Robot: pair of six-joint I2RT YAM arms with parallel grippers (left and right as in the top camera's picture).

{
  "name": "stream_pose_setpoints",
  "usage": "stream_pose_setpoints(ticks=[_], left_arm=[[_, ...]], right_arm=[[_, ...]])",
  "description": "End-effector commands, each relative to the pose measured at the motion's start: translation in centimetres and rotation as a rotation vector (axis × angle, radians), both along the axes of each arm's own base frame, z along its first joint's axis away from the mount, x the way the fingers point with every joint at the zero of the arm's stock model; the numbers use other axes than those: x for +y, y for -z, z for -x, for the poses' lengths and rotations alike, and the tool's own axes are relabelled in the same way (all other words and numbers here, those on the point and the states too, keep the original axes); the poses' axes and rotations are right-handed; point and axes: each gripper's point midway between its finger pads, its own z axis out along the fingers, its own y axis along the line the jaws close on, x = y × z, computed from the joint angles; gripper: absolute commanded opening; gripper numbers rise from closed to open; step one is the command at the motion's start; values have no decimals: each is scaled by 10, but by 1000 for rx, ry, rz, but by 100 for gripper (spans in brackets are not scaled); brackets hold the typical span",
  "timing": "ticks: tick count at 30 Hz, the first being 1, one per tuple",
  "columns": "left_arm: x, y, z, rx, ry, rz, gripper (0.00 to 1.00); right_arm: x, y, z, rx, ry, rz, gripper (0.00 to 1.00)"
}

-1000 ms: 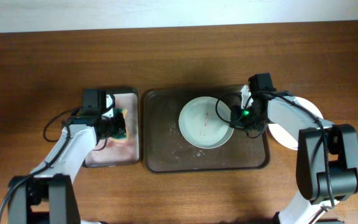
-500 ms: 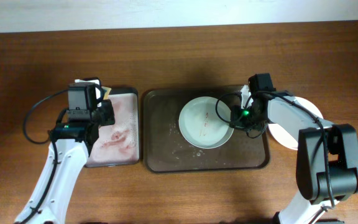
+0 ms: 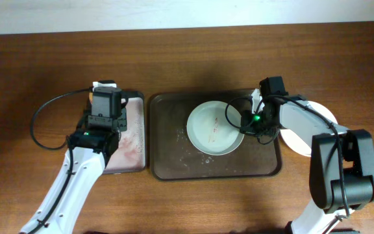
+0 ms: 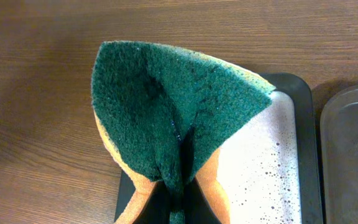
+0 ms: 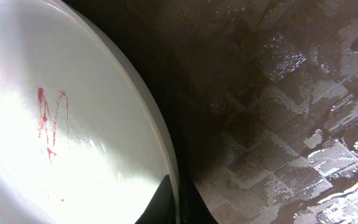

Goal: Clean dirty plates on tray and stack at the side
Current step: 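Dip and rub the sponge in the soapy tray with the left gripper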

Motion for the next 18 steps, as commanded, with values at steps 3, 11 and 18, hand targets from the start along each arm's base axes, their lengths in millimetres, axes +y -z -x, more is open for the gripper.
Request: stream_pose_setpoints(ticks=[3, 11, 18], left_arm=[[0, -18, -1, -40, -3, -39, 0], [1, -17, 0, -30, -2, -41, 0], [1, -16, 1, -26, -2, -42, 0]], right_arm=[[-3, 16, 20, 66, -8, 42, 4], [-3, 16, 20, 67, -8, 42, 4], [-3, 16, 20, 67, -8, 42, 4]])
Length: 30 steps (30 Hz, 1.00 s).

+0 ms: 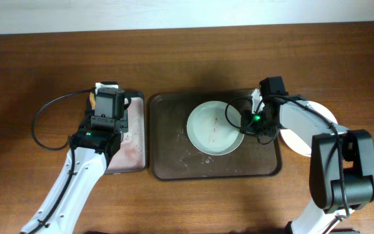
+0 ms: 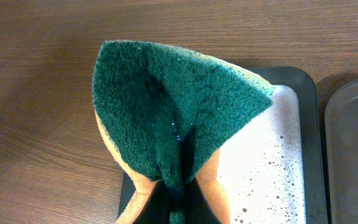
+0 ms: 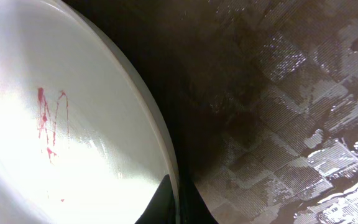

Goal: Clean dirty plates on tray and stack at the side
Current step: 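Dip and rub the sponge in the soapy tray with the left gripper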

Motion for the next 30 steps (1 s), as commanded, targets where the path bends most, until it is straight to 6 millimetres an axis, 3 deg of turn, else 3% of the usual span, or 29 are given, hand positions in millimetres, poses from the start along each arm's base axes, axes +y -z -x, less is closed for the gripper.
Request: stream_pose_setpoints(ticks=[1, 10, 15, 18, 21, 30], left_arm=[[2, -17, -3, -39, -1, -18, 0], [-12, -1, -2, 9, 53, 38, 0], [-44, 49, 3, 171, 171, 191, 0], [-51, 80, 6, 266, 185, 222, 0], [-59, 99, 11, 325, 206, 258, 0], [-76, 106, 18, 368, 258, 347, 0]], right_arm=[[-3, 16, 20, 66, -8, 42, 4], [-3, 16, 20, 66, -8, 42, 4], [-3, 16, 20, 67, -8, 42, 4], [-3, 16, 20, 67, -8, 42, 4], [-3, 16, 20, 67, -8, 42, 4], [-3, 16, 20, 67, -8, 42, 4]])
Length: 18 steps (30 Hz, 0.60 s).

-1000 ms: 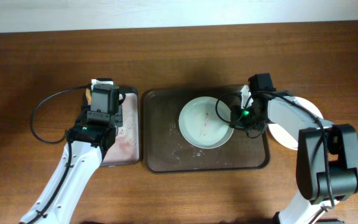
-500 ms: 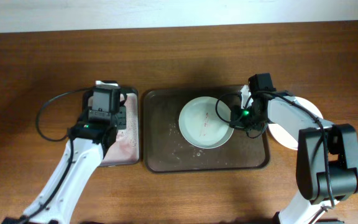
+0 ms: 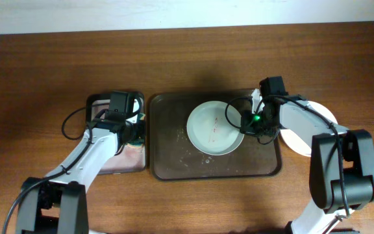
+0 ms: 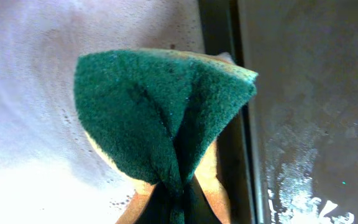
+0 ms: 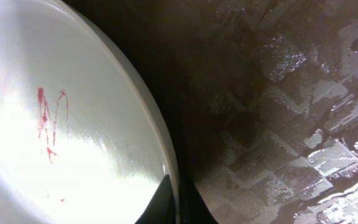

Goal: Clean dirty plates on tray and stack at the side
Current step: 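Dip and rub the sponge in the soapy tray with the left gripper, then scrub the last plate with the sponge in the left gripper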

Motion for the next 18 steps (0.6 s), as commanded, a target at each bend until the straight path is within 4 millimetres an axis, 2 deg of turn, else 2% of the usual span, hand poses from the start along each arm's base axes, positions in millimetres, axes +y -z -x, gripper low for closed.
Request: stream_pose_setpoints(ticks=[1, 18], left_arm=[[-12, -2, 1, 12, 40, 64, 0], [-13, -2, 4, 24, 65, 64, 0]], right_arm=[[-3, 16, 20, 67, -8, 42, 4], [-3, 16, 21, 69, -9, 42, 4]])
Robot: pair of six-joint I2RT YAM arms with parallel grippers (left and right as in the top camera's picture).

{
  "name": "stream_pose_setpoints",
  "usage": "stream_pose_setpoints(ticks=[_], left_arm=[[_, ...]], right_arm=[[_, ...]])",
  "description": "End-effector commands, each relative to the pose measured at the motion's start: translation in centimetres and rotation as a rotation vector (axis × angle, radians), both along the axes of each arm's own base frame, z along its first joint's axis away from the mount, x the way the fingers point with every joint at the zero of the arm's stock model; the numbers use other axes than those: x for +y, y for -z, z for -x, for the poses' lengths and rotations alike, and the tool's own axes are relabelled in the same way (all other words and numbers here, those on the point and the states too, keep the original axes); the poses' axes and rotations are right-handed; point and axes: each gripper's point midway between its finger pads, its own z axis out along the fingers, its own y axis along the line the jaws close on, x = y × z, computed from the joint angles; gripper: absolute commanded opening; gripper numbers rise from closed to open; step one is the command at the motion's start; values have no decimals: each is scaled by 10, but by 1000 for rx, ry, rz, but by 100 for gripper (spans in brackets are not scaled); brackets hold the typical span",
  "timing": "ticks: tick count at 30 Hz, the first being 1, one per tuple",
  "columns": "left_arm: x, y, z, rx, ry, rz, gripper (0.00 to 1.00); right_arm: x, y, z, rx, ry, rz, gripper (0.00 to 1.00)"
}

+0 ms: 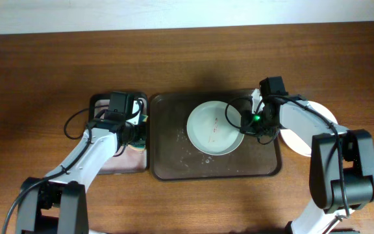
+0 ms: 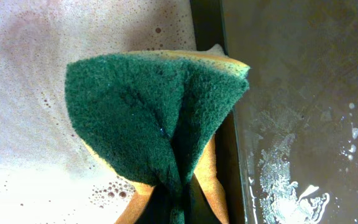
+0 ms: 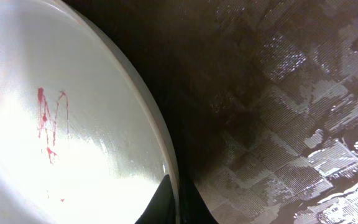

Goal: Clean dirty plates on tray and stack at the side
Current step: 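Scrub the last plate with the sponge in the left gripper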

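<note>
A white plate with red streaks lies on the brown tray. My right gripper is shut on the plate's right rim. A clean white plate sits on the table right of the tray. My left gripper is shut on a folded sponge, green over yellow. The sponge hangs over the right edge of the soapy water pan, next to the tray's left rim. In the overhead view the sponge shows at that pan's right wall.
Foamy, pinkish water fills the small dark pan left of the tray. Wet streaks and suds lie on the tray floor. Wooden table surrounds everything, with a pale wall strip at the far edge.
My left gripper with the sponge has shifted slightly right, nearer the tray's left rim. The right gripper and the plate have not moved.
My left gripper held the sponge above the pan's far left corner, over the table edge. Then it was turned and low over the soapy water by the pan's right wall, and now sits at the tray's rim. The right gripper stayed shut on the plate's rim throughout.
</note>
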Motion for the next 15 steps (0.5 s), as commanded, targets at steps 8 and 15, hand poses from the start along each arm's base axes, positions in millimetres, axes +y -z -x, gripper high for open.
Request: stream_pose_setpoints(ticks=[8, 15], left_arm=[[9, -81, -40, -238, -26, -46, 0], [-64, -109, -32, -217, 81, 331, 0]], right_arm=[[-2, 16, 21, 70, -10, 37, 4], [36, 9, 31, 86, -81, -75, 4]])
